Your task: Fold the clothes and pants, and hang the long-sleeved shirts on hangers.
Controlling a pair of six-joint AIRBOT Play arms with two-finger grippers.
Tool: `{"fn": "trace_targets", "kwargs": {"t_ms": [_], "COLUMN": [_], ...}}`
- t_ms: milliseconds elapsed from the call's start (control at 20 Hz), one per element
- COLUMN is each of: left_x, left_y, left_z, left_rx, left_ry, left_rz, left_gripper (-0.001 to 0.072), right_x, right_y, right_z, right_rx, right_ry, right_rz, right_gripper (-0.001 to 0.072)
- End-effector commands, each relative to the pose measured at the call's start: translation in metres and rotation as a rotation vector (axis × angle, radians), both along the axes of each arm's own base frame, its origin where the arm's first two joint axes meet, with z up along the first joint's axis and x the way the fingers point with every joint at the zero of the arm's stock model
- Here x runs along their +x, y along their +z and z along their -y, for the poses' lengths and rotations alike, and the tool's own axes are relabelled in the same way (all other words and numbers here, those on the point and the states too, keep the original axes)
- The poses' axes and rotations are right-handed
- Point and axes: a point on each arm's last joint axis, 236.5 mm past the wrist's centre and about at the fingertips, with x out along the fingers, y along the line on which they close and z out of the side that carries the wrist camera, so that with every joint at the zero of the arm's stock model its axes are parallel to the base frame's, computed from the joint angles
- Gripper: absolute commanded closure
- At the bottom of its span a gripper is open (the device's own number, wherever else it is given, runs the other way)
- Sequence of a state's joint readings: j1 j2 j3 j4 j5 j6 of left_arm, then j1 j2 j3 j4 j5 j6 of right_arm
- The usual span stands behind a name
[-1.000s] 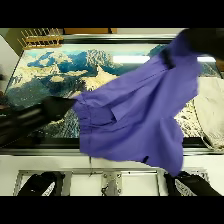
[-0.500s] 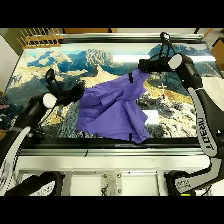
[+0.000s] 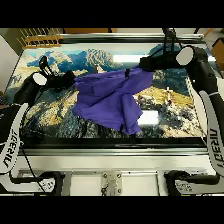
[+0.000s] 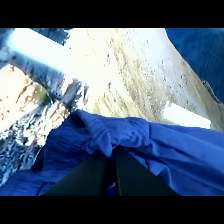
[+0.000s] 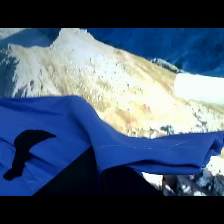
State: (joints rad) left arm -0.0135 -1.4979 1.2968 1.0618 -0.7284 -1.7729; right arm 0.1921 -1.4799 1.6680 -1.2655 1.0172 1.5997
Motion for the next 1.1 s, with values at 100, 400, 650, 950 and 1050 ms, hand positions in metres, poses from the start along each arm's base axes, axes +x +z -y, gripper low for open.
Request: {"fn": "trace_targets", "kwargs": {"t_ms": [100,400,650,950,1050], "left_x": [-0.006,-0.023,-0.083,-0.136,-0.163], "left_y": [-0.005,-0.019,-0.033,0.017,0.018], "left_z": [-0.014,-0.025,-0.029,-0.046,-0.048], "left_rx": [0.048,0.045,0.047,0.096,0.096], "left_ry": [-0.096,-0.123,-0.217,-0.259,-0.297], "left_rz": [-0.012,-0.089,-0.198,-0.119,-0.148], "left_gripper": [0.0694,0.0694,0.0695,0.0695,0.0695], "right_x": [-0.106,-0.191,-0.223,-0.232,-0.242], "right_y": [-0.046,-0.105,-0.12,-0.084,-0.075], "right_z": [-0.04,-0.109,-0.111,-0.104,-0.097], "right_rx": [-0.086,-0.106,-0.165,-0.116,-0.119], "right_ry": [0.087,0.197,0.251,0.226,0.226], "right_rz": [-0.211,-0.375,-0.457,-0.41,-0.422], "right_gripper": [0.071,0.0711,0.071,0.071,0.071]}}
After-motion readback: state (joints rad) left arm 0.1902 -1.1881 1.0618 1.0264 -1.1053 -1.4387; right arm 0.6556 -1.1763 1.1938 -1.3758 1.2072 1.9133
